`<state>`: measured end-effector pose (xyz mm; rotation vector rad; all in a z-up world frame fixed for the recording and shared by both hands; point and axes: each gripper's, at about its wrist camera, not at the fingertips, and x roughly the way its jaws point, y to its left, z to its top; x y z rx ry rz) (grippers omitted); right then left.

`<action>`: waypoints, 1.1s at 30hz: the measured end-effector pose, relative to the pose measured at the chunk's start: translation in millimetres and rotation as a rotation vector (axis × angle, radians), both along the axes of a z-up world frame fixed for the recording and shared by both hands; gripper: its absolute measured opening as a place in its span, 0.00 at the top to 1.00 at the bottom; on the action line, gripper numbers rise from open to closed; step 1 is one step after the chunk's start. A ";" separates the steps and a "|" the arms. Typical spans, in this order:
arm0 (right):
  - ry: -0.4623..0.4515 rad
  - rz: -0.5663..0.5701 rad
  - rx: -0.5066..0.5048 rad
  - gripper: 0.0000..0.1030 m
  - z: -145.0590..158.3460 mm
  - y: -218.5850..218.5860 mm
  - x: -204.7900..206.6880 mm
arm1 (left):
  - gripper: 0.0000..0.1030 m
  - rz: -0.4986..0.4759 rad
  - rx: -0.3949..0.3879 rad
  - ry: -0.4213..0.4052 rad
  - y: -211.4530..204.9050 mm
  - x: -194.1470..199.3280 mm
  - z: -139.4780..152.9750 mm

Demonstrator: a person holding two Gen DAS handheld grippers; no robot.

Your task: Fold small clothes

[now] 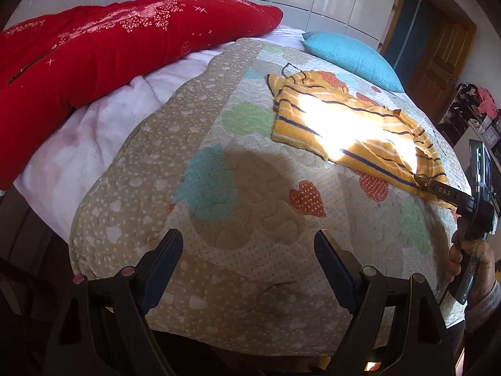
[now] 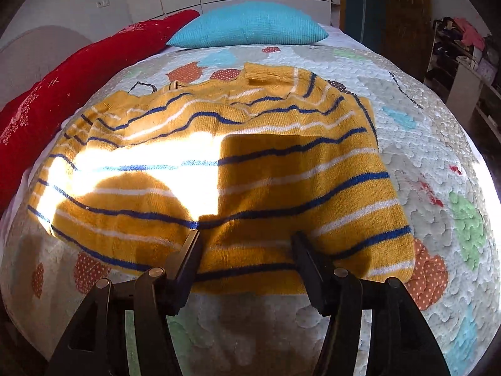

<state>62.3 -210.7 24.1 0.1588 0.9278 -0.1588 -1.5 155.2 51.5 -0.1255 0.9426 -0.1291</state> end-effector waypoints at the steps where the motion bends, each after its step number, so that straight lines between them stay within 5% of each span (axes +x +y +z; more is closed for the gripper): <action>1: -0.007 0.002 0.005 0.37 -0.3 -0.1 -4.6 | 0.18 0.000 -0.007 0.007 0.1 0.0 -1.7; 15: -0.086 -0.019 0.069 0.31 -0.8 3.7 -75.7 | 0.18 -0.017 0.045 0.057 -20.5 17.4 -11.2; 26: -0.120 -0.041 0.091 0.30 0.3 -8.3 -94.5 | 0.18 0.034 -0.177 0.092 -10.9 101.9 -25.8; 33: -0.133 -0.051 0.097 0.30 2.8 -7.6 -96.1 | 0.18 -0.027 -0.337 0.103 -28.5 157.5 -35.1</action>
